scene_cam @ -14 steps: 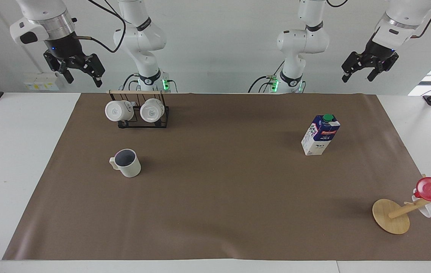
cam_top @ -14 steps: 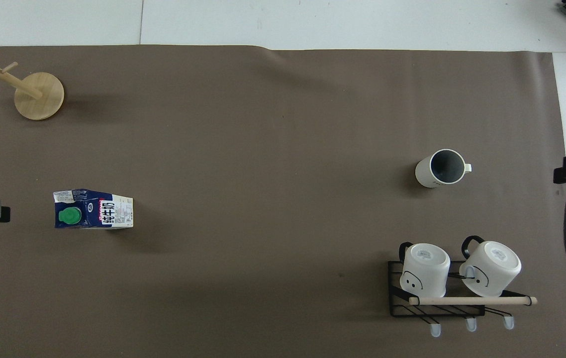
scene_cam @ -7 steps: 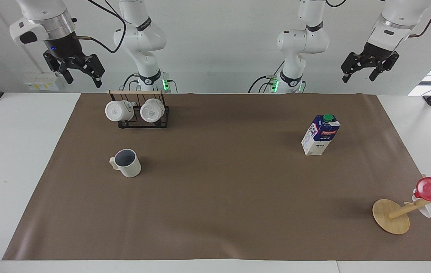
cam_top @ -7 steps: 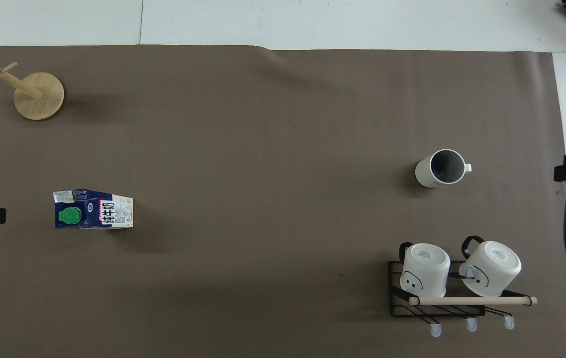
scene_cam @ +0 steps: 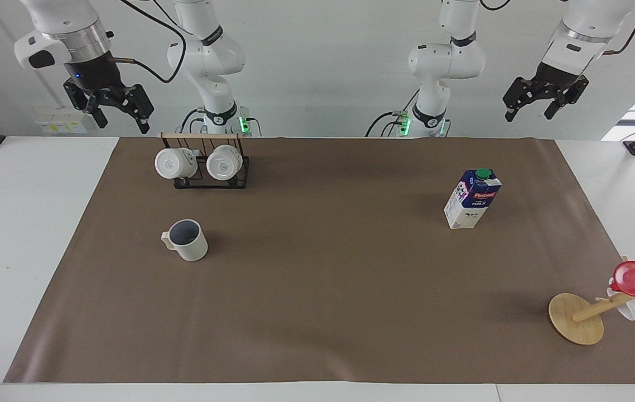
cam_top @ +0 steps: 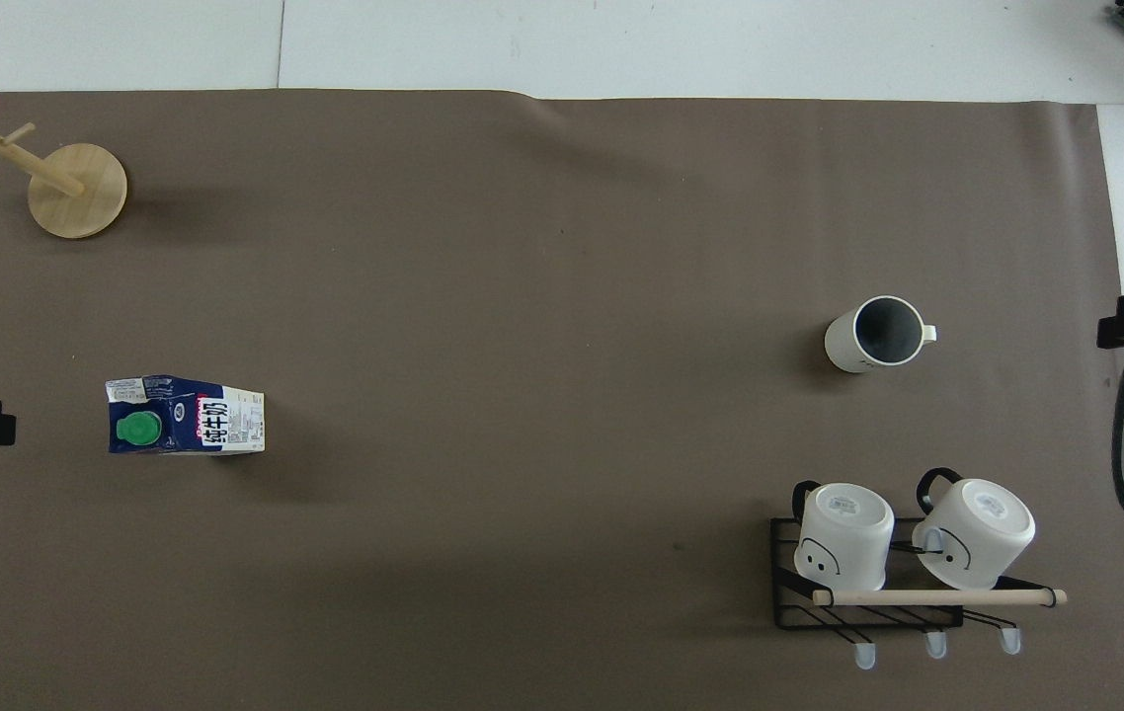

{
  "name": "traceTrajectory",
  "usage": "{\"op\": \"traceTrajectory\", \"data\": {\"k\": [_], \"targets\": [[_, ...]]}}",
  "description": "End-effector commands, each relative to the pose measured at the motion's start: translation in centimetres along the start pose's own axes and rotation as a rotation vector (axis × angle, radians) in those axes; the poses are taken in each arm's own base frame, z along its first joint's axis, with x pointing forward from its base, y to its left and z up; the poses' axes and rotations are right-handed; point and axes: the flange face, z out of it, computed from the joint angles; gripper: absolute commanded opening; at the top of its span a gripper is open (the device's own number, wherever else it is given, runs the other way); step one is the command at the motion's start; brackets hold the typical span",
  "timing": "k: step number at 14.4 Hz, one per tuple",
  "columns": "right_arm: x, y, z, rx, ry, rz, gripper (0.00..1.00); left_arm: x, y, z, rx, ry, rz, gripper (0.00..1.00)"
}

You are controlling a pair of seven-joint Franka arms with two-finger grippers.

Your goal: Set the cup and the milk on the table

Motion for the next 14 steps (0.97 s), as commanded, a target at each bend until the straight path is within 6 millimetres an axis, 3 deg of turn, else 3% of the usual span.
{"op": "traceTrajectory", "data": {"k": [1, 14], "targets": [[0.09, 0.24, 0.38, 0.001, 0.011, 0.042, 1.00, -0.30, -0.47, -0.54, 0.014, -0.005, 0.008, 1.00], [0.41, -0.59, 1.13, -0.004, 0.017, 0.010, 1.00, -0.19, -0.29, -0.59, 0.013, 0.001, 0.005, 1.00]]}}
